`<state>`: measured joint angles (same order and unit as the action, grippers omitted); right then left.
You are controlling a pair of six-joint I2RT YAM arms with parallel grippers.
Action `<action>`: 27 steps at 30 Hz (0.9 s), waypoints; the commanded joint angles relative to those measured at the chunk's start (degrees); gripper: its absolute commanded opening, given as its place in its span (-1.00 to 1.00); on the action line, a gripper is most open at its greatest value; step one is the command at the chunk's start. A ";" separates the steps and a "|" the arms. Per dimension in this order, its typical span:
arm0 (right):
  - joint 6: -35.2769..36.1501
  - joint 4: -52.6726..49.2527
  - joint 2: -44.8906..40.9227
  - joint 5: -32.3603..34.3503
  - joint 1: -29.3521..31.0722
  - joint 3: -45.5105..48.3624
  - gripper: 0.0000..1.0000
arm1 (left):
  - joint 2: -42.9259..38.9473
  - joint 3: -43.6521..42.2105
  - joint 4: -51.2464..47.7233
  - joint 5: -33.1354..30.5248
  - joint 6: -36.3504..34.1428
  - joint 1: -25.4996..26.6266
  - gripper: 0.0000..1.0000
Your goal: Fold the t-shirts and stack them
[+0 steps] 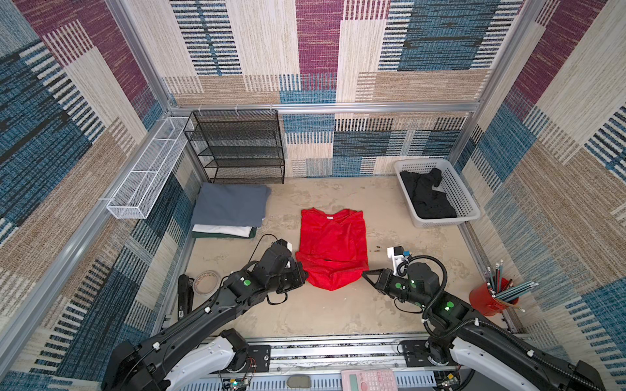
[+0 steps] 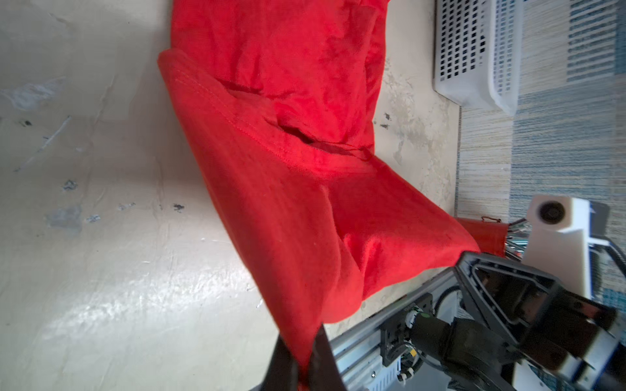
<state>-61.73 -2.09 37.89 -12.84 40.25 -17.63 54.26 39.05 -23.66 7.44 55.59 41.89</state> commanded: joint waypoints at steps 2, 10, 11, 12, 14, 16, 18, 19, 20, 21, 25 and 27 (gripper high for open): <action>-1.12 -1.30 -1.13 2.21 0.79 -2.47 -1.00 | -2.39 0.61 -2.18 -3.21 2.16 0.64 -1.00; -0.11 -5.87 1.31 3.35 0.88 -9.04 -1.00 | -0.53 4.29 -1.73 -4.15 -0.61 0.56 -1.00; -0.32 -5.91 1.16 3.95 0.88 -9.11 -1.00 | 0.05 4.90 -1.66 -4.14 -0.96 0.47 -1.00; -0.59 -5.71 1.07 4.43 0.88 -9.14 -1.00 | 0.51 5.52 -1.55 -4.13 -1.31 0.47 -1.00; -0.83 -5.45 1.07 5.31 0.88 -9.31 -1.00 | 1.51 6.54 -1.25 -4.12 -1.95 0.38 -1.00; -0.84 -5.04 1.29 6.02 0.93 -9.56 -1.00 | 2.50 7.05 -0.84 -3.64 -2.05 -0.04 -1.00; -0.84 -4.93 1.57 6.57 0.88 -9.81 -1.00 | 3.41 7.18 0.27 -2.07 -2.16 -0.86 -1.00; -0.84 -4.85 1.80 6.80 0.88 -10.02 -1.00 | 3.79 7.19 1.03 -0.90 -2.02 -1.46 -1.00; -0.77 -4.94 1.97 7.17 0.88 -10.25 -1.00 | 4.19 7.10 1.74 -0.07 -1.91 -1.92 -1.00; -0.72 -4.92 2.10 7.59 0.84 -10.44 -1.00 | 4.55 7.06 2.32 0.67 -1.74 -2.39 -1.00; 0.36 -5.59 2.89 10.04 0.88 -11.66 -1.00 | 5.47 6.48 4.82 3.48 -1.30 -4.32 -1.00; 0.92 -5.70 3.96 10.25 0.88 -12.40 -1.00 | 5.59 6.50 5.39 4.30 -1.28 -5.01 -1.00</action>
<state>-62.02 -8.71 41.06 -4.69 41.12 -29.02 59.68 45.52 -21.63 8.88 55.09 37.54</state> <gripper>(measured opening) 0.056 0.070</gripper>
